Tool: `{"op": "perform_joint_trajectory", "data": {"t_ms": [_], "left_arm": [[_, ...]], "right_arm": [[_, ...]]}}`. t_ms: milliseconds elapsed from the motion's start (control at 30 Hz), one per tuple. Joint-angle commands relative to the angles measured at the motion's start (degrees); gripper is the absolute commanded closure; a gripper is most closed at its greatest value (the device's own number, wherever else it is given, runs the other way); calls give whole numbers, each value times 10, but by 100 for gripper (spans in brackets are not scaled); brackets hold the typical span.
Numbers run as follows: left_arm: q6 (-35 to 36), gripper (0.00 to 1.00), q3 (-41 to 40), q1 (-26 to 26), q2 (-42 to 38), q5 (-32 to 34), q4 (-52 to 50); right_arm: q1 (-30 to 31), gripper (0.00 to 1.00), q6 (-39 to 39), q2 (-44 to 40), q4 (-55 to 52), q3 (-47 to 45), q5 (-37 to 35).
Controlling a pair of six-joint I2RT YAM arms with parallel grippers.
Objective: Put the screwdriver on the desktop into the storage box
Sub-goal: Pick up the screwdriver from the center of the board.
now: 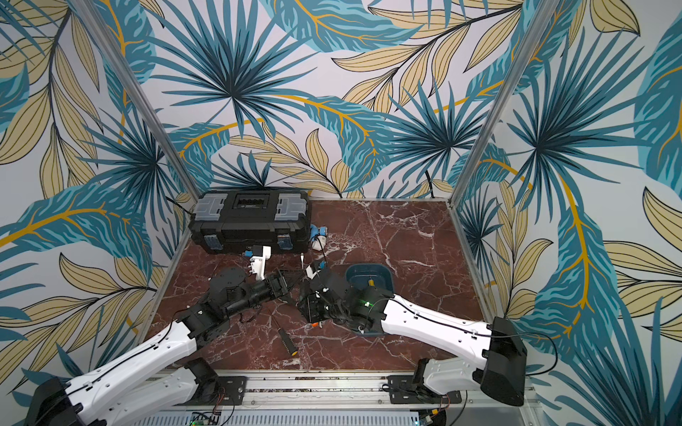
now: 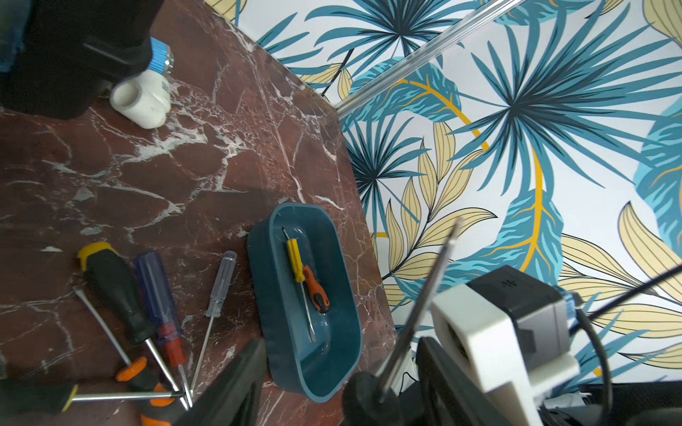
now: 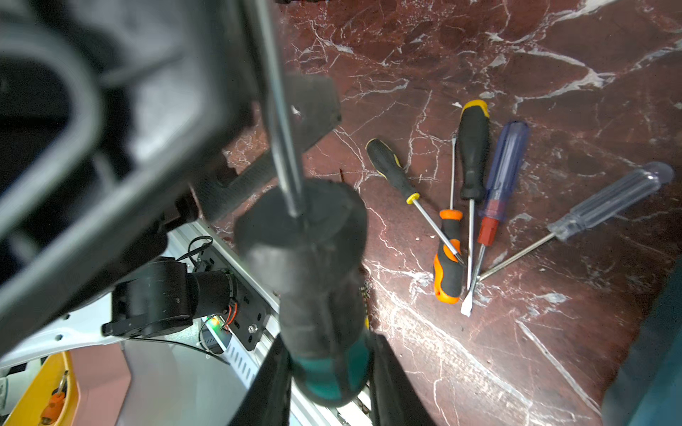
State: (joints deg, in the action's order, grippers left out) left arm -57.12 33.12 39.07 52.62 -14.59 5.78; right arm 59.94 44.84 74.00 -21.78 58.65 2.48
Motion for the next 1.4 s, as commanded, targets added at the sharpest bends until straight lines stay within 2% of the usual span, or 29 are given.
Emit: {"op": "perform_joint_trajectory", "data": {"t_ms": [0, 200, 500, 567, 600, 667, 700, 733, 800, 900, 1000, 1167, 1200, 1267, 1367], "left_arm": [[9, 36, 10, 8, 6, -27, 23], [8, 47, -7, 14, 2, -37, 33], [-38, 91, -24, 13, 48, -60, 129], [-52, 97, -27, 13, 50, -52, 148], [-60, 100, -30, 13, 50, -45, 157], [-77, 100, -37, 11, 49, -37, 179], [-86, 100, -41, 9, 49, -36, 199], [-93, 100, -48, 9, 49, -39, 222], [-108, 100, -59, 7, 52, -50, 277], [-127, 100, -75, 7, 59, -71, 364], [-133, 100, -82, 8, 73, -99, 421], [-141, 100, -93, 7, 94, -125, 470], [-140, 100, -95, 7, 94, -123, 470], [-137, 100, -101, 7, 91, -111, 472], [-122, 100, -96, 7, 85, -97, 433]], "right_arm": [[-9, 100, 10, -22, 57, -15, 37], [-31, 100, 33, -42, 128, -49, 95], [-35, 100, 51, -70, 168, -83, 101], [-40, 100, 58, -79, 177, -93, 100], [-42, 95, 64, -86, 189, -102, 104], [-50, 70, 78, -99, 213, -121, 116], [-55, 53, 86, -108, 228, -134, 124], [-62, 44, 97, -114, 254, -150, 139], [-79, 36, 121, -123, 304, -180, 170], [-101, 31, 172, -127, 404, -229, 226], [-105, 33, 189, -130, 452, -244, 245], [-108, 49, 179, -153, 444, -240, 242], [-109, 54, 177, -158, 441, -239, 242], [-110, 73, 171, -162, 426, -233, 243], [-110, 91, 163, -165, 406, -226, 242]]}}
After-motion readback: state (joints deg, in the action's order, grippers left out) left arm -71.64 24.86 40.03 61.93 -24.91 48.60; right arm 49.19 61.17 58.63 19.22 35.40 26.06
